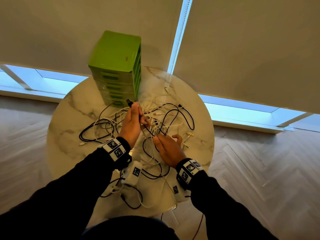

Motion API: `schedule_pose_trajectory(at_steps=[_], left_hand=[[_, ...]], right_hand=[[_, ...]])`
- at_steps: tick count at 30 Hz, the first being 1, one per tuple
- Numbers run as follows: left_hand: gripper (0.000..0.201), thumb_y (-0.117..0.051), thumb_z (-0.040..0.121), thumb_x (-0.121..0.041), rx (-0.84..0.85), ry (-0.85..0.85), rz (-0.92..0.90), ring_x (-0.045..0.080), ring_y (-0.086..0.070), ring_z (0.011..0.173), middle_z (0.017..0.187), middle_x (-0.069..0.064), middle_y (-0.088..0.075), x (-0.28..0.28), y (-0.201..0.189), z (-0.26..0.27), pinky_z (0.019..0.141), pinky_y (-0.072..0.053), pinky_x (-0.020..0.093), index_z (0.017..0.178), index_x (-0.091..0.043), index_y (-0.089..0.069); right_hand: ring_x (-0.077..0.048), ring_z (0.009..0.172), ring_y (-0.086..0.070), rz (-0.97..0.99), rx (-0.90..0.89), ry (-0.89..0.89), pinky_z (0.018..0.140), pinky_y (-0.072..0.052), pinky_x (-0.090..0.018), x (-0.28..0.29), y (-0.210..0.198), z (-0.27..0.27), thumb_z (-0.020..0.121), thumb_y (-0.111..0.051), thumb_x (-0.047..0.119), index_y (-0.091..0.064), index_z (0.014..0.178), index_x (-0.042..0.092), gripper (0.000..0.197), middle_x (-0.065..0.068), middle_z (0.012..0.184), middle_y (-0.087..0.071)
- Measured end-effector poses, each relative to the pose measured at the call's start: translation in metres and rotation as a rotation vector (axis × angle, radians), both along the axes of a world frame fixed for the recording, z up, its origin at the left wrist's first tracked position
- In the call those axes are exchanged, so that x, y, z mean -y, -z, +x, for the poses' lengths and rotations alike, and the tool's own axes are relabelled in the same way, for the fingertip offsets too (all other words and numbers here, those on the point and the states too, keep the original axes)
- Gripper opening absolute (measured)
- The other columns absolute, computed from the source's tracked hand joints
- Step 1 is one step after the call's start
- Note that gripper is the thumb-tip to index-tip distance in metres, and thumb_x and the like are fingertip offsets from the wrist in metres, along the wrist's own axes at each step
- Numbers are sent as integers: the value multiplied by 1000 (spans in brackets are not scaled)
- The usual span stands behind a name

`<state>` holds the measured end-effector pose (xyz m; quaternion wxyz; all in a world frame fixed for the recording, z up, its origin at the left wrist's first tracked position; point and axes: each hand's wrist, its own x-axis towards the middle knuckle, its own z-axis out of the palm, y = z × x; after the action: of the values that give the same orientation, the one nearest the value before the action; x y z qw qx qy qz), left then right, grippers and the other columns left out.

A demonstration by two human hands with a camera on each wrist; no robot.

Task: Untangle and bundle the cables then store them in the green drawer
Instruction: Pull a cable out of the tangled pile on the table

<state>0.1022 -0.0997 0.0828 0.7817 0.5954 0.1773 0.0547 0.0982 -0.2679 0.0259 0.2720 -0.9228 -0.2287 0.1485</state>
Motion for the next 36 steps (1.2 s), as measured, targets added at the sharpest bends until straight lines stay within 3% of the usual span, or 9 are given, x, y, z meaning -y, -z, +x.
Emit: schedule_pose_trajectory(at_steps=[3,6,9,11,14,20,26,31,36], left_hand=[[42,-30,104,-58,49,-87,-157,11,-30,53,63,-6,-27,-22,-21,3,50,-39,30,84,-23,-42],[43,-28,106,-56,98,-117,-104,11,-19,54,63,-7,-24,-49,-39,7,53,-16,32,82,-23,-43],[43,-35,105,-55,90,-36,96,9,-26,56,65,-9,-28,-63,-33,1,54,-20,28,98,-18,-56],[30,-37,106,-52,23,68,227,7,-35,58,66,-12,-37,-61,-21,-8,55,-31,24,112,-34,-61],[43,-39,104,-55,-164,221,312,16,-46,67,73,-1,-53,-46,-7,-22,62,-38,29,94,-22,-63],[50,-33,109,-45,-226,182,92,3,-58,63,81,-3,-71,-27,-4,-20,52,-36,20,95,-14,-69],[43,-33,108,-46,-83,97,-87,16,-65,78,66,-3,-59,-20,-22,-12,84,-49,37,85,-16,-53],[26,-32,110,-43,109,-41,-235,10,-43,53,61,-8,-37,-34,-46,-10,60,-43,27,100,-51,-55],[38,-34,108,-48,200,-204,-249,9,-17,54,62,-8,-26,-81,-68,10,52,-17,25,108,-19,-60]], right_hand=[[-9,94,-56,-92,-90,-31,102,-19,-44,18,9,2,109,-22,39,-48,94,31,31,12,89,-61],[-12,90,-56,-222,-124,-14,101,-21,-44,37,19,3,108,-22,41,-44,90,34,29,14,76,-52],[-19,97,-63,-286,-79,54,99,-18,-44,31,20,13,107,-21,45,-46,89,34,32,7,82,-64],[-22,94,-67,-246,-16,148,100,-18,-42,16,9,22,108,-25,44,-54,93,31,35,1,82,-71],[-22,82,-66,-89,120,205,103,-25,-45,-14,-20,28,109,-29,39,-59,97,28,34,5,69,-63],[-13,86,-63,-94,251,-16,100,-22,-43,-52,-44,10,107,-23,42,-60,107,30,39,6,82,-68],[-12,85,-59,75,86,-92,95,-22,-40,-46,-35,-4,106,-23,43,-48,94,33,29,12,77,-61],[-6,82,-51,53,42,-6,89,-22,-37,-15,-8,10,108,-23,41,-49,89,30,34,9,79,-56],[-19,70,-48,10,-12,-6,70,-40,-38,27,24,33,100,-26,56,-44,81,31,37,8,72,-49]])
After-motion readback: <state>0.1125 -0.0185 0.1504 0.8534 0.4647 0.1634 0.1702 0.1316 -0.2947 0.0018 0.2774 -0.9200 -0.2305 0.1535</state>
